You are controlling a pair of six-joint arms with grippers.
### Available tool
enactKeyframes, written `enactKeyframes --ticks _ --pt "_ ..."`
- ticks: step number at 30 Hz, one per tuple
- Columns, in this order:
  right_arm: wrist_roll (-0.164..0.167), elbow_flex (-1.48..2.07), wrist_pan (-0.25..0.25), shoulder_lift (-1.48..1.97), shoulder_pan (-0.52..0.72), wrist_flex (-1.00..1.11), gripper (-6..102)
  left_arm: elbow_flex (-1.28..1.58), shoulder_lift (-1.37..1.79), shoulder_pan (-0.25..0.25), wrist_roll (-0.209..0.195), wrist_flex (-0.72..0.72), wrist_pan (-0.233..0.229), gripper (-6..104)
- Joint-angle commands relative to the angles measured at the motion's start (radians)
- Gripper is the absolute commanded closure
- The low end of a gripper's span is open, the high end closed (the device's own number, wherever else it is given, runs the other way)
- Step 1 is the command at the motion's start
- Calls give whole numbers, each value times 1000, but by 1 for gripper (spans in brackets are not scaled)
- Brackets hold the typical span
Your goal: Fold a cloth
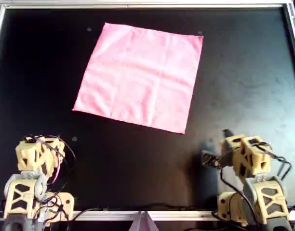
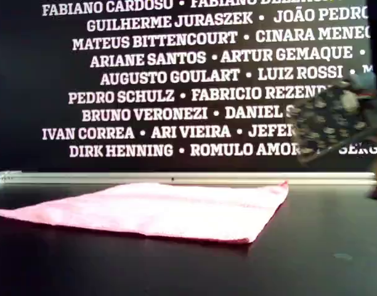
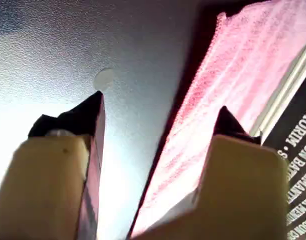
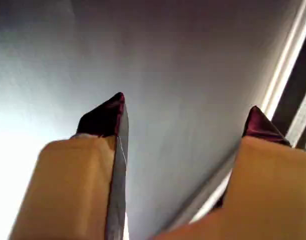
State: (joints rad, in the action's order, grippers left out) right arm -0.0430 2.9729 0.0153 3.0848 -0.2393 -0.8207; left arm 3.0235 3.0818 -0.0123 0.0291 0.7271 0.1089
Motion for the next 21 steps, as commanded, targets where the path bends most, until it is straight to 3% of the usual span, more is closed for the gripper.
enactKeyframes --ticks 1,5,12,17,21 --pt "2 -57 -58 34 -130 52 1 -87 2 -5 -6 -28 5 19" --pt "3 -57 -66 29 -206 52 1 -129 -2 2 -6 -28 6 19" --pt "5 -60 -75 26 -209 52 1 -222 -184 115 -8 -28 3 19" --pt "5 -189 -80 -14 -209 52 1 -489 -529 121 -8 -29 3 19" --pt "-2 -382 -83 -331 -209 52 7 -701 -851 124 -6 -29 3 18"
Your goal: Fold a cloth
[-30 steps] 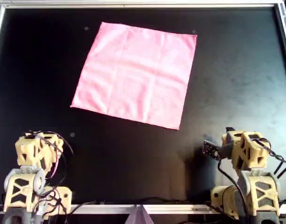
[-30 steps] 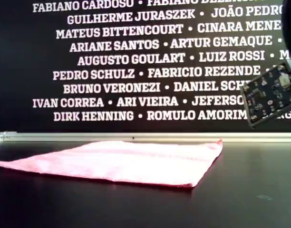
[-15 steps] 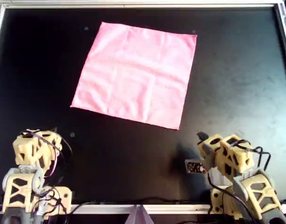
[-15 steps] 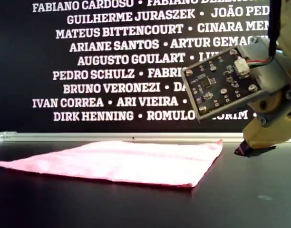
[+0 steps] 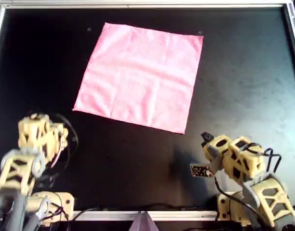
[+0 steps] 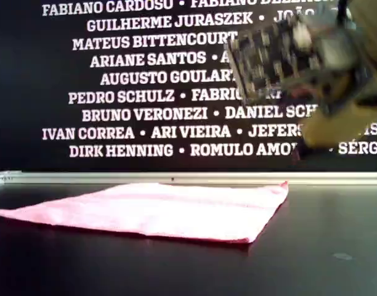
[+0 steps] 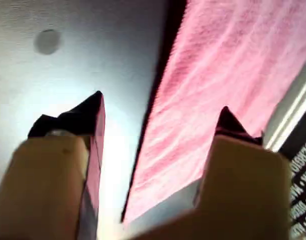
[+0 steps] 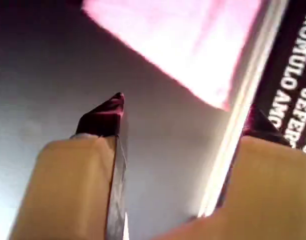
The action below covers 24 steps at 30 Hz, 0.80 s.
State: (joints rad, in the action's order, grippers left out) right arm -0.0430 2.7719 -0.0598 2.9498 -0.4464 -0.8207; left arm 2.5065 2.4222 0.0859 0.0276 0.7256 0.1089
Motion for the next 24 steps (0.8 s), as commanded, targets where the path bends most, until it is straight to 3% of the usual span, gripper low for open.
enactKeyframes --ticks 1,6,11,13,17,22,24 --pt "-11 -232 -9 -313 -2 52 8 -216 -258 28 -2 -28 3 18" --pt "-15 -469 -51 -816 -3 52 8 -279 -453 28 12 -37 5 18" --pt "-18 -630 -101 -1083 -5 58 8 -258 -509 26 14 -219 3 18" --pt "-26 -660 -100 -1124 -8 58 8 -258 -532 26 14 -288 3 18" --pt "-72 -701 -87 -1180 -32 58 8 -278 -607 26 14 -357 3 18" --pt "-80 -772 -84 -1319 -77 83 8 -281 -704 26 14 -393 3 18" --pt "-98 -805 -78 -1391 -83 114 8 -281 -736 26 14 -417 3 18"
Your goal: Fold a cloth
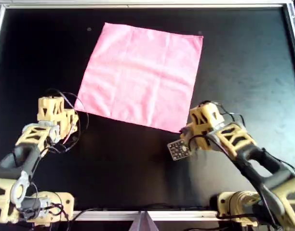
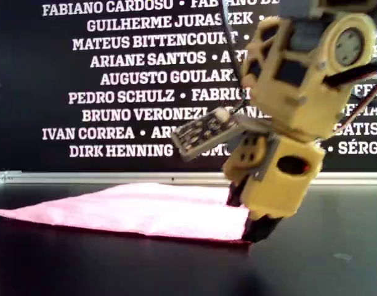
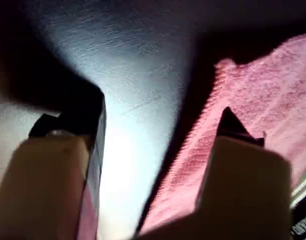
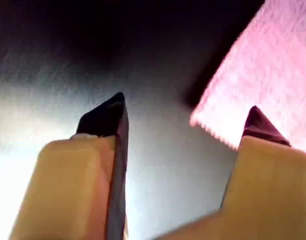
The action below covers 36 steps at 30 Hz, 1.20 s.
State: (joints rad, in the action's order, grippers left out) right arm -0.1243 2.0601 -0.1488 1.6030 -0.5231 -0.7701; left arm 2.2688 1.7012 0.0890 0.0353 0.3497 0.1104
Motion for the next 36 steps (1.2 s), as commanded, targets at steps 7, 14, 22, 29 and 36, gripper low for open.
enactKeyframes --ticks 7,14,22,29,36 --pt "-84 -199 83 -216 -9 143 8 -43 -80 23 6 -133 -11 18" --pt "-86 -299 86 -295 -8 144 8 -58 -87 23 8 -178 -12 18" --pt "-86 -356 86 -337 -8 144 8 -192 -215 23 8 -176 -11 18" --pt "-86 -356 84 -339 -8 144 8 -275 -299 28 8 -173 -9 19" --pt "-86 -357 84 -345 -8 144 9 -267 -301 101 158 -170 -17 19"
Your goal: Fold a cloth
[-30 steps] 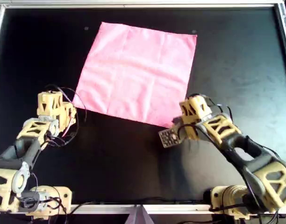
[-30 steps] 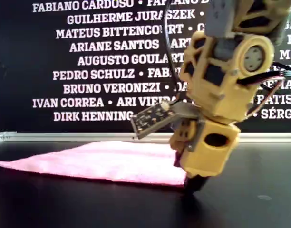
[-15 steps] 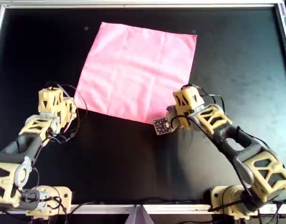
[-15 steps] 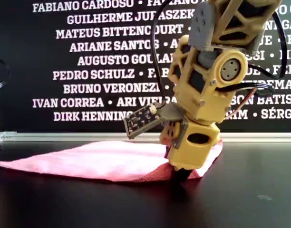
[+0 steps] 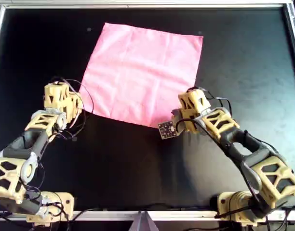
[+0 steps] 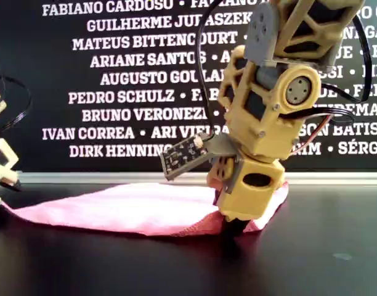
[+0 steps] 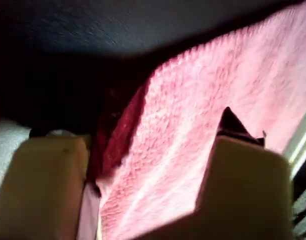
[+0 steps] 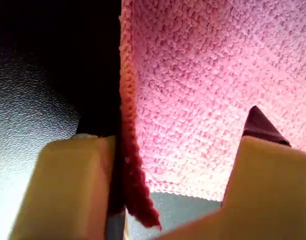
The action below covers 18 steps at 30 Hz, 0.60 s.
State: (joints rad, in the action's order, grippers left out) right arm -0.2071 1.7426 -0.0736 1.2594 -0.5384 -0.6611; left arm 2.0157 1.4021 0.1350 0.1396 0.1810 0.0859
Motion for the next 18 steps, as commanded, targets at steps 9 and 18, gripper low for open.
enactKeyframes --ticks 9,18 --pt "-3 -41 8 -5 8 35 10 -23 -26 54 69 0 6 19" --pt "-3 -40 3 -3 9 34 29 -25 -26 55 80 -3 12 51"
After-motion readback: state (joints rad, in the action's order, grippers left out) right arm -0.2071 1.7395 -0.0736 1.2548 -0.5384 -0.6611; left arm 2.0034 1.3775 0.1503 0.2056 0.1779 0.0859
